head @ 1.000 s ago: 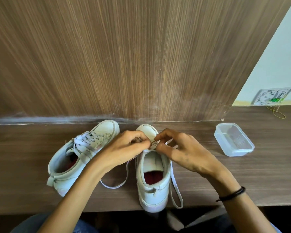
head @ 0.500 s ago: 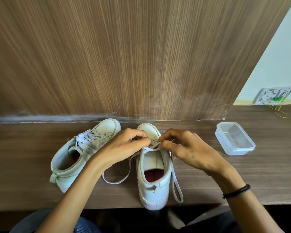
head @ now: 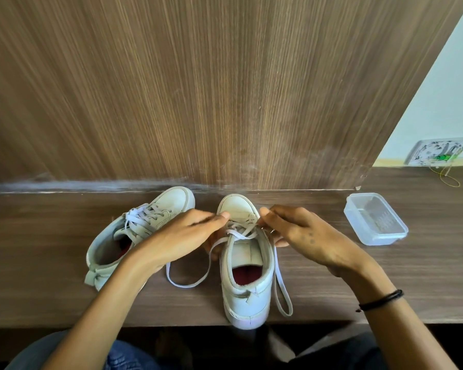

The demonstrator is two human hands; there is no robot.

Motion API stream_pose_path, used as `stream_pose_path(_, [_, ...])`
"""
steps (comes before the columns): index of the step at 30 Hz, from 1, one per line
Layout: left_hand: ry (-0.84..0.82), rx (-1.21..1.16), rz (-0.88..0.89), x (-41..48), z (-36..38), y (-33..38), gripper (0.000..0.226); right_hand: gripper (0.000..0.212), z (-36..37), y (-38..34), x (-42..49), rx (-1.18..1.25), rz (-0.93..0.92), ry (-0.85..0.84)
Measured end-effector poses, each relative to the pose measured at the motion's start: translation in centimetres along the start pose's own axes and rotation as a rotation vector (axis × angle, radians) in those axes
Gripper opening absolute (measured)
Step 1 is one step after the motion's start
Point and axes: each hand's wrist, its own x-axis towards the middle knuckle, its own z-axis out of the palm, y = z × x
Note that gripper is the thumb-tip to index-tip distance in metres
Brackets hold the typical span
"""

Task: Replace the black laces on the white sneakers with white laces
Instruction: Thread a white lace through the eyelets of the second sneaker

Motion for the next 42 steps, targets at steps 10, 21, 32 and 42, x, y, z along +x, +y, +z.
stream_pose_path(10, [-0.047, -0.129, 0.038, -1.2, -0.2, 2.0, 0.038, 0.044, -0.6, -0.2, -0.8, 0.01, 0.019, -0.112])
stream_pose_path(21, [0.03, -0.235, 0.085, -1.4, -0.5, 2.3, 0.038, 0.029, -0.3, -0.5, -0.8, 0.056, 0.02, -0.102])
stream_pose_path(32, [0.051, -0.375, 0.133, -1.3, -0.9, 1.4, 0.031, 0.031, -0.6, -1.4, -0.9, 0.286, 0.004, -0.065])
stream_pose_path(42, [0.111, -0.474, 0.149, -0.8, -0.3, 2.7, 0.043, 0.046, -0.1, -3.0, -1.0, 0.441, 0.024, 0.067])
